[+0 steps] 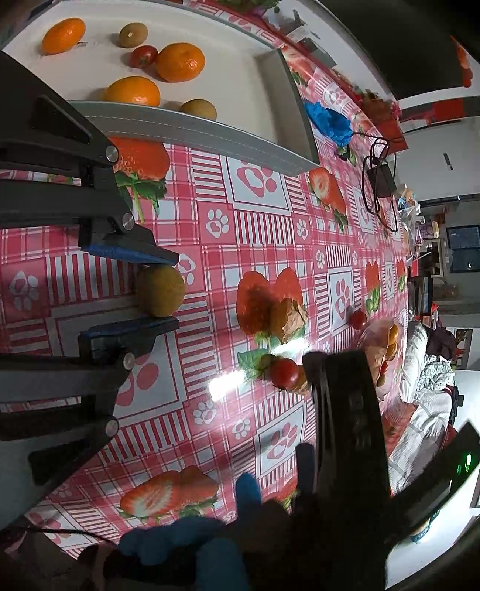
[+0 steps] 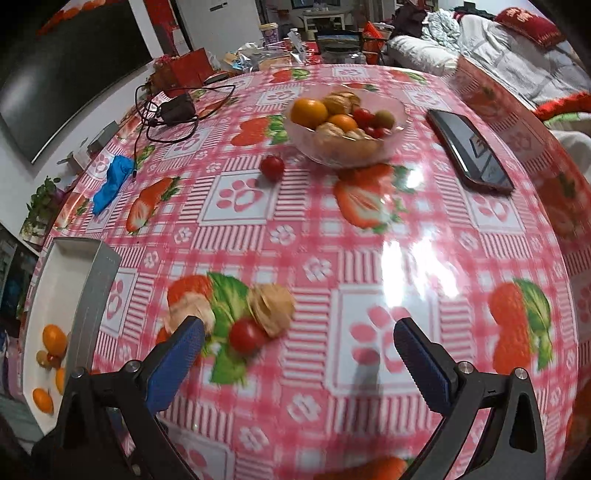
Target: Organize fruits
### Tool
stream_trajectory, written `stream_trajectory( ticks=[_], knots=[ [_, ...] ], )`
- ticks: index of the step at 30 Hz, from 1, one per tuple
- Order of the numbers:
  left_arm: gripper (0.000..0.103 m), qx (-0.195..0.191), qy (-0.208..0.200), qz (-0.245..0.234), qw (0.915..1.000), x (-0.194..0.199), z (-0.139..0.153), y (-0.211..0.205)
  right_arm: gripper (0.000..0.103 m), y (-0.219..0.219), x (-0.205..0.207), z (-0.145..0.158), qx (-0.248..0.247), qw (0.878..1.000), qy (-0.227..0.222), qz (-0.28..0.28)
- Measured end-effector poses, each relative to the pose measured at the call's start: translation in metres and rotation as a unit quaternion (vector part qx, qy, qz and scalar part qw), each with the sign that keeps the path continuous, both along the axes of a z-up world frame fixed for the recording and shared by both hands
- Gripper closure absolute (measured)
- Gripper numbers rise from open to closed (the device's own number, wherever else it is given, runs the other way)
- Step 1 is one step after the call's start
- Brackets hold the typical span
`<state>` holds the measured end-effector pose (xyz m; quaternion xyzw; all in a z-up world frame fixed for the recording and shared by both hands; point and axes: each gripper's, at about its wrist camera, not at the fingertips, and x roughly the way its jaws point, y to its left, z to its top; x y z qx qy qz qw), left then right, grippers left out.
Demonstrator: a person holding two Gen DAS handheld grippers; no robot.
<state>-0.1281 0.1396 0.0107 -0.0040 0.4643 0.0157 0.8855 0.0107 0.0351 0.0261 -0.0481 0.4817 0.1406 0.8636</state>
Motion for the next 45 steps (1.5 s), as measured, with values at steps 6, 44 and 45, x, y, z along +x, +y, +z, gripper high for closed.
stream_trajectory(
  ticks=[6, 44, 45],
  knots=[
    [0.073, -0.002, 0.001, 0.002, 1.0000, 0.000, 0.000, 0.000, 0.024, 0.006, 0.013, -0.012, 0.005, 1.000, 0.020, -0.003],
    [0.035, -0.004, -0.012, 0.022, 0.9997, -0.020, -0.003, -0.010, 0.072, -0.079, -0.117, -0.019, -0.003, 0.997, -0.065, 0.031],
    [0.034, -0.003, -0.015, 0.022, 0.9996, -0.019, -0.004, -0.010, 0.072, -0.079, -0.117, -0.020, -0.001, 0.997, -0.068, 0.030]
  ],
)
